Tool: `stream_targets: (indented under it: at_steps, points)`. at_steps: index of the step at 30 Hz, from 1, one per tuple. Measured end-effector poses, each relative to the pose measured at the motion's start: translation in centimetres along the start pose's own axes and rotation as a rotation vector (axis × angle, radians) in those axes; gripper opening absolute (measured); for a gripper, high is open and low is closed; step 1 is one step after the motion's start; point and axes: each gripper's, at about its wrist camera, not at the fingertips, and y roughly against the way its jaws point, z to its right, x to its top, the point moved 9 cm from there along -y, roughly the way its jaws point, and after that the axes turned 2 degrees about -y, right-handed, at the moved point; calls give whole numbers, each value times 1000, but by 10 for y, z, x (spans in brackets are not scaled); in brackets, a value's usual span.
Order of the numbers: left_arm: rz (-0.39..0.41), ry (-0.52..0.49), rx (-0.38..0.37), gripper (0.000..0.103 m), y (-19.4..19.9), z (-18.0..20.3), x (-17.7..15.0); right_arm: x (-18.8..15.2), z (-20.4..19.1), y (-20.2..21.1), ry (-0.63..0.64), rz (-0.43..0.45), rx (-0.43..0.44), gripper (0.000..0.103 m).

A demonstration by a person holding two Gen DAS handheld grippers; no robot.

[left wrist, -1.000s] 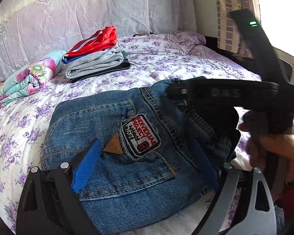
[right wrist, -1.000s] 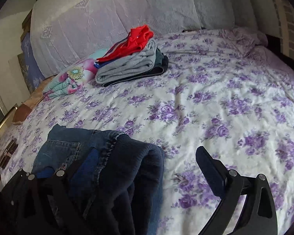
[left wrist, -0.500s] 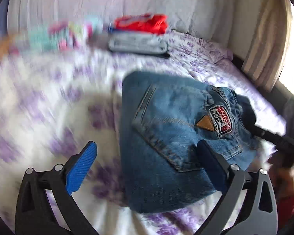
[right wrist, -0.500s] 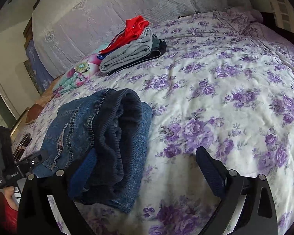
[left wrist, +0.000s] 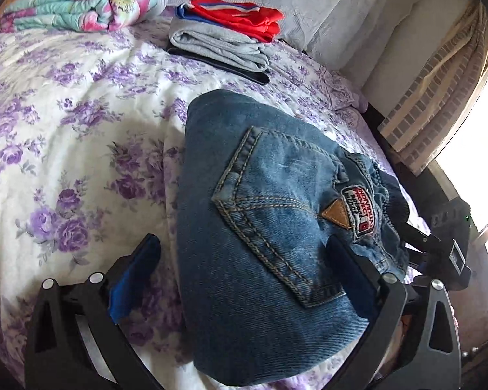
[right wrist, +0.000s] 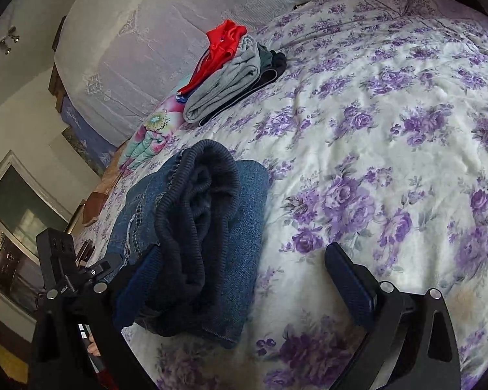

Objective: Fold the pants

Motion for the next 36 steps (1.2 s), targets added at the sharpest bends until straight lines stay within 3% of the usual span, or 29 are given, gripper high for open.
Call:
stream_targets:
  at_steps: [4, 12, 16, 19, 22, 24, 26, 28, 31, 36]
  points:
    - [24, -6, 23, 99, 5, 0, 0, 0, -7, 16, 24, 81, -97, 100]
    - [99, 71, 26, 99, 28, -23, 8, -17, -60, 50, 330, 258, -251, 100]
    - [120, 9, 93, 99, 34, -27, 33, -15, -104, 65, 463, 347, -224, 100]
    - [116, -20, 100, 99, 29, -26, 62, -14, -136, 41, 519, 297, -186, 100]
    - [39, -62, 139, 99, 1, -30, 86, -15, -160, 19, 555, 275, -182, 100]
    - [-31, -88, 165, 99, -25, -35, 92, -19, -168, 3, 586, 261, -211, 100]
    - [-60, -114, 154, 99, -39, -36, 92, -29, -161, -21, 601, 188, -275, 100]
    - [-66, -133, 106, 99, -53, -43, 91, -49, -144, -45, 605, 90, -317, 100]
    - [-97, 2, -66, 99, -63, -56, 83, -52, -144, -41, 616, 89, -322, 100]
    - [-65, -42, -34, 99, -58, -51, 82, -55, -143, -43, 632, 94, -334, 100]
